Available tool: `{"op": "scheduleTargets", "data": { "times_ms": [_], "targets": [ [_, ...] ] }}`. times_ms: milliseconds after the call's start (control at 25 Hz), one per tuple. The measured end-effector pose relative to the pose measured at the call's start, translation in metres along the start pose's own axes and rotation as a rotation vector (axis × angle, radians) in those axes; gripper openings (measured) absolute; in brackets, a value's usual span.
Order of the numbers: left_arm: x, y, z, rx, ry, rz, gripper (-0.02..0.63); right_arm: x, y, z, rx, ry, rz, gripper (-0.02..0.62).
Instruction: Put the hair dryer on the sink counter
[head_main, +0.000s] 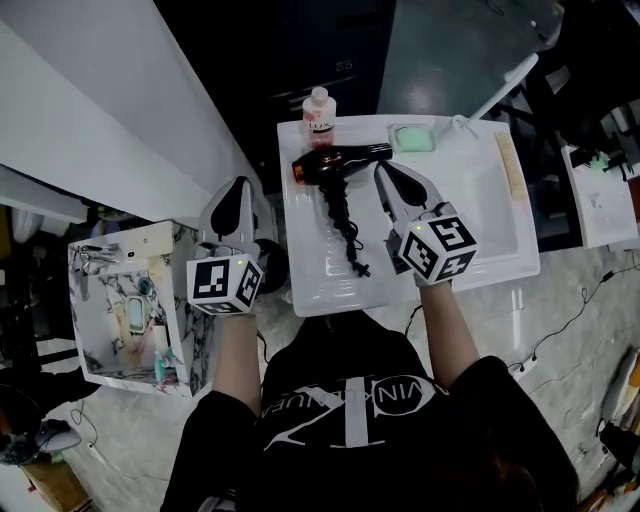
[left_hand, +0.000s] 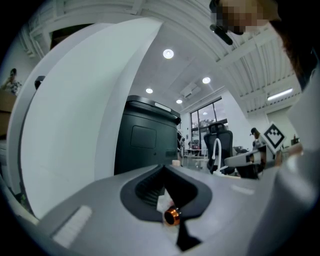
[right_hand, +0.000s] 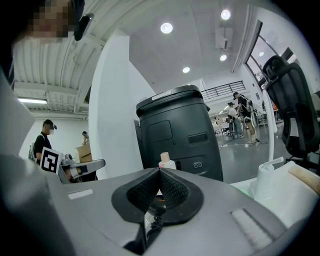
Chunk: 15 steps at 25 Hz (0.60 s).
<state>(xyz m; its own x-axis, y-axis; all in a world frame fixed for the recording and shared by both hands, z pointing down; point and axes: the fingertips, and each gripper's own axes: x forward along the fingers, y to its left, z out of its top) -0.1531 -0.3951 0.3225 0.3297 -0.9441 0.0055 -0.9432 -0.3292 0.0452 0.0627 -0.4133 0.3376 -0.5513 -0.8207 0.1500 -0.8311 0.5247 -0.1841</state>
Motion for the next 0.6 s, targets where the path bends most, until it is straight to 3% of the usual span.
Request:
{"op": "scheduleTargets", "data": {
  "times_ms": [600],
  "targets": [
    [0.001, 0.001, 0.017, 0.028, -0.016, 0.012, 0.0, -0.003, -0.002, 0.015, -0.021, -0.027, 0.011, 0.003]
  ]
}}
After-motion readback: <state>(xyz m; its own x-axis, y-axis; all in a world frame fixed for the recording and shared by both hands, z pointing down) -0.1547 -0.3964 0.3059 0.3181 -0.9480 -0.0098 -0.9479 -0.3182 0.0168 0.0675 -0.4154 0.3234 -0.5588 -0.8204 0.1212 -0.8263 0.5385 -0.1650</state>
